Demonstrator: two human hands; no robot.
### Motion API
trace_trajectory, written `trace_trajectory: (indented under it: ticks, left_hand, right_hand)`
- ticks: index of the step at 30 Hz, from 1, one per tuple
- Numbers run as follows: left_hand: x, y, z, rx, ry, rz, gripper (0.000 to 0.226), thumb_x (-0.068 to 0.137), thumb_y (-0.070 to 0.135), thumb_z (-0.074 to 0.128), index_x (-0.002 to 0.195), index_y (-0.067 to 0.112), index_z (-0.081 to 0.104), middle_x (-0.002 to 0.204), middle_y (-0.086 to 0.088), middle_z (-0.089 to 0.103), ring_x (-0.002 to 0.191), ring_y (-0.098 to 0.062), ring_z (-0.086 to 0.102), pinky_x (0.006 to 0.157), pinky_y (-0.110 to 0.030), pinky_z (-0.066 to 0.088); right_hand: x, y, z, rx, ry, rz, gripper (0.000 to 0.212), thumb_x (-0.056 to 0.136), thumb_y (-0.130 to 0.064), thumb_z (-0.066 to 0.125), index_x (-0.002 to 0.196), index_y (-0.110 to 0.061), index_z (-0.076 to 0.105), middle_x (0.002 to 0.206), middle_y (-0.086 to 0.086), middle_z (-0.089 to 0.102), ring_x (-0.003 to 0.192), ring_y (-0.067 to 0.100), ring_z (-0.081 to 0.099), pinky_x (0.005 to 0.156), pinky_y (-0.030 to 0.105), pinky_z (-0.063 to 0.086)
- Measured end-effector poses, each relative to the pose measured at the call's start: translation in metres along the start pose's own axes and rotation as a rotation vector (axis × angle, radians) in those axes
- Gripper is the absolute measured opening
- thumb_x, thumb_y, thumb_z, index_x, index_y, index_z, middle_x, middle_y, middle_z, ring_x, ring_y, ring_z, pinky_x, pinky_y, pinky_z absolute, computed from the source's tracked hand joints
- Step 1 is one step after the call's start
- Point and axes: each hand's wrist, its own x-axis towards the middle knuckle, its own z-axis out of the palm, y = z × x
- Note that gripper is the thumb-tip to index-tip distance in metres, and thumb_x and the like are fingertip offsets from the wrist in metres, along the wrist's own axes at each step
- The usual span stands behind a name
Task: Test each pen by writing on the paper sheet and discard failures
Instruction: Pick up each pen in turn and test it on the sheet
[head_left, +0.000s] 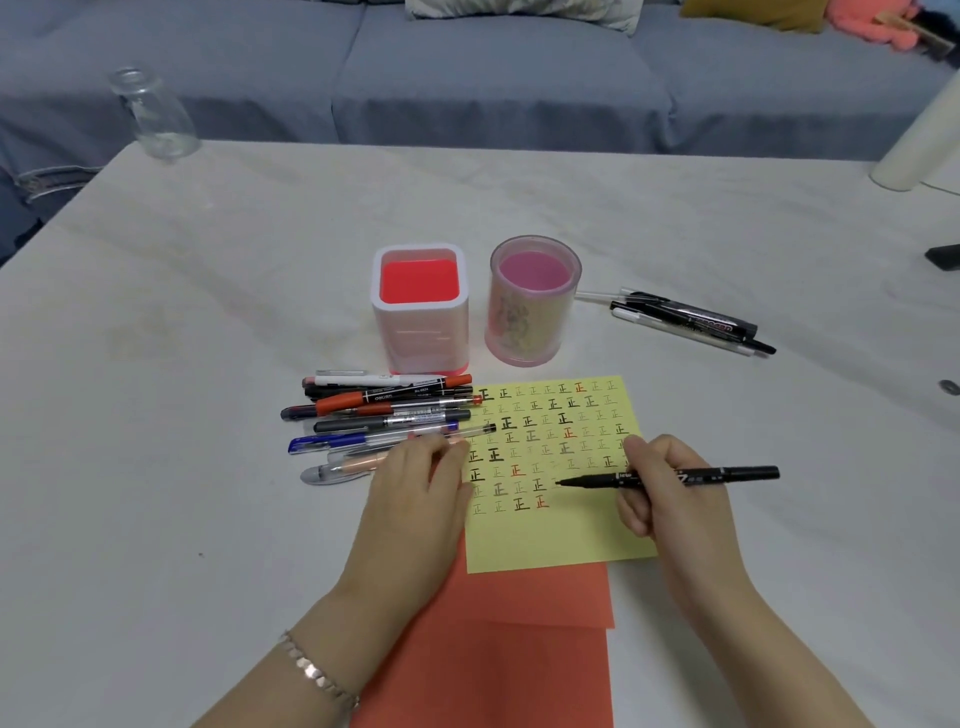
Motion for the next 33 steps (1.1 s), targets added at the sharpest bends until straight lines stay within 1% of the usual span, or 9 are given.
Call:
trace_trajectory:
  ticks: [3,6,9,11,14,18,21,25,33]
  left_hand:
    - [-0.001,0.018,0.004,-0.091,-0.037,0.119,0.041,0.086,0.030,0.044,0.114,0.004,0.060,0.113,-0.011,0.061,0.106,-0.021,0.047,0.093,-0.034,0.036]
    - [0.001,0.031,0.011,-0.071,-0.160,0.174,0.051,0.085,0.042,0.043,0.121,0.009,0.058,0.128,-0.008,0.057,0.119,-0.019,0.043,0.101,-0.034,0.029]
    - [0.004,0.032,0.019,0.005,-0.256,0.172,0.059,0.083,0.052,0.039,0.125,0.014,0.057,0.136,-0.005,0.052,0.126,-0.021,0.046,0.103,-0.036,0.024]
    - [0.004,0.030,0.022,0.034,-0.295,0.167,0.061,0.082,0.055,0.038,0.125,0.016,0.058,0.137,-0.004,0.051,0.127,-0.021,0.047,0.104,-0.037,0.023]
    - [0.003,0.029,0.025,0.021,-0.281,0.158,0.061,0.082,0.056,0.039,0.124,0.017,0.059,0.137,-0.003,0.051,0.129,-0.021,0.044,0.106,-0.039,0.021]
    - [0.002,0.029,0.028,-0.012,-0.244,0.145,0.061,0.080,0.057,0.041,0.124,0.019,0.060,0.137,-0.001,0.051,0.130,-0.018,0.042,0.106,-0.039,0.021]
    - [0.002,0.028,0.029,-0.031,-0.221,0.135,0.062,0.079,0.057,0.042,0.124,0.020,0.059,0.138,0.001,0.050,0.132,-0.017,0.041,0.106,-0.038,0.021]
    - [0.002,0.028,0.030,-0.051,-0.190,0.130,0.061,0.077,0.057,0.044,0.123,0.020,0.060,0.138,0.001,0.050,0.131,-0.016,0.041,0.105,-0.039,0.023]
    - [0.003,0.028,0.032,-0.067,-0.154,0.128,0.060,0.075,0.055,0.048,0.122,0.020,0.061,0.137,0.001,0.051,0.131,-0.016,0.041,0.106,-0.038,0.026]
  right_hand:
    - [0.002,0.002,0.000,-0.033,0.031,-0.025,0.035,0.093,-0.016,0.048,0.060,-0.011,0.038,0.038,-0.004,0.032,0.036,0.010,0.030,0.040,0.017,0.025]
    - [0.004,0.005,0.000,-0.051,0.035,-0.050,0.023,0.094,-0.018,0.046,0.076,-0.011,0.057,0.041,-0.004,0.047,0.040,0.011,0.045,0.046,0.018,0.038]
    - [0.007,0.007,0.001,-0.012,0.019,-0.060,0.028,0.097,-0.017,0.040,0.084,-0.011,0.064,0.062,0.003,0.068,0.060,0.015,0.066,0.058,0.020,0.053]
    - [0.008,0.008,0.002,-0.012,0.004,-0.053,0.026,0.097,-0.018,0.042,0.084,-0.010,0.064,0.074,0.009,0.071,0.069,0.018,0.069,0.061,0.021,0.055]
    - [0.009,0.010,0.004,-0.055,0.048,-0.057,0.023,0.091,-0.021,0.053,0.073,-0.009,0.064,0.063,0.005,0.069,0.060,0.016,0.065,0.058,0.022,0.053]
    - [0.010,0.015,0.012,-0.082,0.169,-0.091,0.038,0.085,-0.023,0.064,0.055,-0.004,0.049,0.040,0.002,0.055,0.039,0.011,0.048,0.045,0.016,0.043]
    - [0.012,0.023,0.020,-0.098,0.246,-0.100,0.046,0.083,-0.019,0.066,0.048,-0.005,0.040,0.032,-0.001,0.042,0.033,0.010,0.038,0.040,0.015,0.035]
    - [0.015,0.040,0.025,-0.183,0.292,-0.099,0.045,0.082,-0.013,0.061,0.046,-0.009,0.035,0.045,0.013,0.038,0.043,0.017,0.035,0.049,0.024,0.033]
    - [0.015,0.049,0.027,-0.295,0.266,-0.168,0.037,0.071,-0.023,0.052,0.048,0.000,0.034,0.052,0.028,0.043,0.046,0.013,0.036,0.048,0.018,0.032]
